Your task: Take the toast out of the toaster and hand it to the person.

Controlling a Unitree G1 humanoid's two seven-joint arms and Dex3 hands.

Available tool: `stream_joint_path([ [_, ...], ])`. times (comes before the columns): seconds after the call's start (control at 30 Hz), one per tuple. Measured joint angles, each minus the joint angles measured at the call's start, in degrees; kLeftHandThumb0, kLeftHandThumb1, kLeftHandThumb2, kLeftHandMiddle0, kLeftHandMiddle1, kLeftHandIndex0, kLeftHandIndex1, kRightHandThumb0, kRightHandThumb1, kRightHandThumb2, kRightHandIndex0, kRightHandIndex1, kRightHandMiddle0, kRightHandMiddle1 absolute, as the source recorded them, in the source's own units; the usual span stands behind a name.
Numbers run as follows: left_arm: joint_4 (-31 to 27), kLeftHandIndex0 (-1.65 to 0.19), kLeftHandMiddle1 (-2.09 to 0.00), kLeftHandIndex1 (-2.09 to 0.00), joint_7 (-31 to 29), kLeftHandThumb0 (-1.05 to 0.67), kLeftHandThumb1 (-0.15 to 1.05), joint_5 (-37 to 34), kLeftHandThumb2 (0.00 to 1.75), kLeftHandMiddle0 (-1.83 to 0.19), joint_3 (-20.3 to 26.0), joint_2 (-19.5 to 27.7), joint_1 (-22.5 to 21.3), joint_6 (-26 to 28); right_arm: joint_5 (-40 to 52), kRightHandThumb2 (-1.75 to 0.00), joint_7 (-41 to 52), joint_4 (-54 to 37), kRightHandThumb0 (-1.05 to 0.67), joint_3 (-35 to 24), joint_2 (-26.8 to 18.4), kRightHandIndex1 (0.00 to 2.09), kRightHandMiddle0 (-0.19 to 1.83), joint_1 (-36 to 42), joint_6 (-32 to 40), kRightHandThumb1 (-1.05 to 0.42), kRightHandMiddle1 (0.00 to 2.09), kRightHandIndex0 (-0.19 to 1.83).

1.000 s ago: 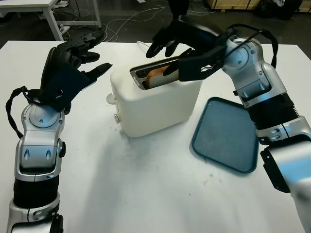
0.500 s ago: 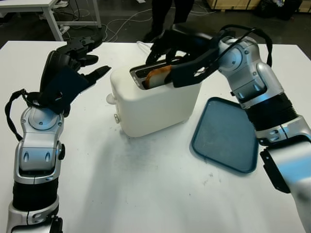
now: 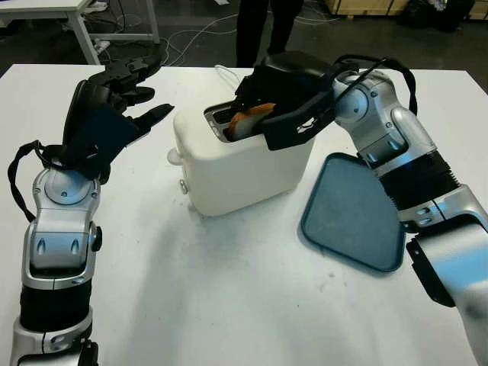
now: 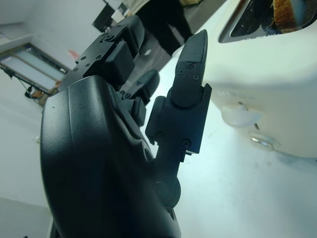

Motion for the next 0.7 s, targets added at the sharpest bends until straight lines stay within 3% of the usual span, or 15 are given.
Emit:
stream_joint_path([
  [0.23,-0.01,-0.58,-0.55,-0.02,0.01,-0.38,0.92,0.00,0.10,-0.40,0.00,0.00,0.21,0.00,-0.20,-0.01,0.31,0.35,-0.33,0.16,0.25,1.24,1.17,0.14,0.02,-0.71,0.14,0.90],
  [0.33,0.00,-0.58,-0.55,-0.02,0.01,-0.38,0.92,0.00,0.10,-0.40,0.00,0.00,0.21,0.00,-0.31,-0.01,0.44,0.42,-0.33,0.47,0.25,1.23,1.22,0.13,0.01,-0.72,0.19,0.93],
  [0.4,-0.01,-0.58,-0.55,-0.02,0.01,-0.38,0.92,-0.01,0.10,-0.40,0.00,0.00,0.21,0.00,-0.30,0.00,0.44,0.84,-0.36,0.72,0.25,1.26,1.24,0.09,-0.42,-0.72,0.24,0.95],
  [0.43,0.00,-0.58,-0.54,-0.02,0.01,-0.37,0.92,-0.01,0.10,-0.40,0.00,0.00,0.21,0.00,-0.34,0.00,0.31,1.29,-0.44,0.96,0.18,1.37,1.24,-0.02,-1.32,-0.73,0.31,0.97],
  [0.5,0.00,-0.59,-0.54,-0.02,0.01,-0.37,0.92,0.00,0.10,-0.40,0.00,-0.02,0.21,0.00,-0.76,-0.01,-1.56,2.92,-0.56,1.50,-0.31,1.57,1.13,-0.33,-4.78,-0.76,0.73,1.01],
  [0.63,0.00,-0.58,-0.54,-0.02,0.01,-0.37,0.92,-0.01,0.09,-0.40,-0.01,-0.02,0.21,0.00,-3.17,-0.03,-9.10,6.55,-0.62,2.91,-1.28,1.68,1.09,-0.49,-12.30,-0.90,1.19,1.13],
  [0.7,0.01,-0.59,-0.54,-0.02,0.00,-0.37,0.92,-0.02,0.09,-0.41,-0.01,-0.02,0.20,0.00,-4.50,-0.15,-13.75,8.50,-0.61,3.26,-1.51,1.73,1.00,-0.45,-15.42,-0.91,1.58,1.17],
])
